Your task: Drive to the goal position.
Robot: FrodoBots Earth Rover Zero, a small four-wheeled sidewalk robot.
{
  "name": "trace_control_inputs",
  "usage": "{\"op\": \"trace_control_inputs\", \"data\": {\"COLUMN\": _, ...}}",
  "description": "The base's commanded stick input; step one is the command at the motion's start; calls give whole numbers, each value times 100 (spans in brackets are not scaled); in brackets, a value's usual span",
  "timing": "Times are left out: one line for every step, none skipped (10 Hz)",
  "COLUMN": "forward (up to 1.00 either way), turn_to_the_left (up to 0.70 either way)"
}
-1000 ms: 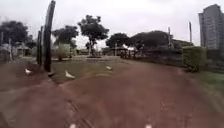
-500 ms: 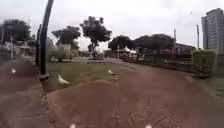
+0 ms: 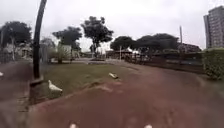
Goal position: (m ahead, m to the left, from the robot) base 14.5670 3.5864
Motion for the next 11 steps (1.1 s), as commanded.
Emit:
{"op": "trace_control_inputs", "data": {"forward": 100, "turn_to_the_left": -40}}
{"op": "trace_control_inputs", "data": {"forward": 100, "turn_to_the_left": -40}}
{"op": "trace_control_inputs", "data": {"forward": 100, "turn_to_the_left": -40}}
{"op": "trace_control_inputs", "data": {"forward": 100, "turn_to_the_left": -40}}
{"op": "trace_control_inputs", "data": {"forward": 100, "turn_to_the_left": -40}}
{"op": "trace_control_inputs", "data": {"forward": 100, "turn_to_the_left": -40}}
{"op": "trace_control_inputs", "data": {"forward": 100, "turn_to_the_left": -40}}
{"op": "trace_control_inputs", "data": {"forward": 100, "turn_to_the_left": -40}}
{"op": "trace_control_inputs", "data": {"forward": 100, "turn_to_the_left": -40}}
{"op": "trace_control_inputs", "data": {"forward": 100, "turn_to_the_left": -40}}
{"op": "trace_control_inputs", "data": {"forward": 100, "turn_to_the_left": -40}}
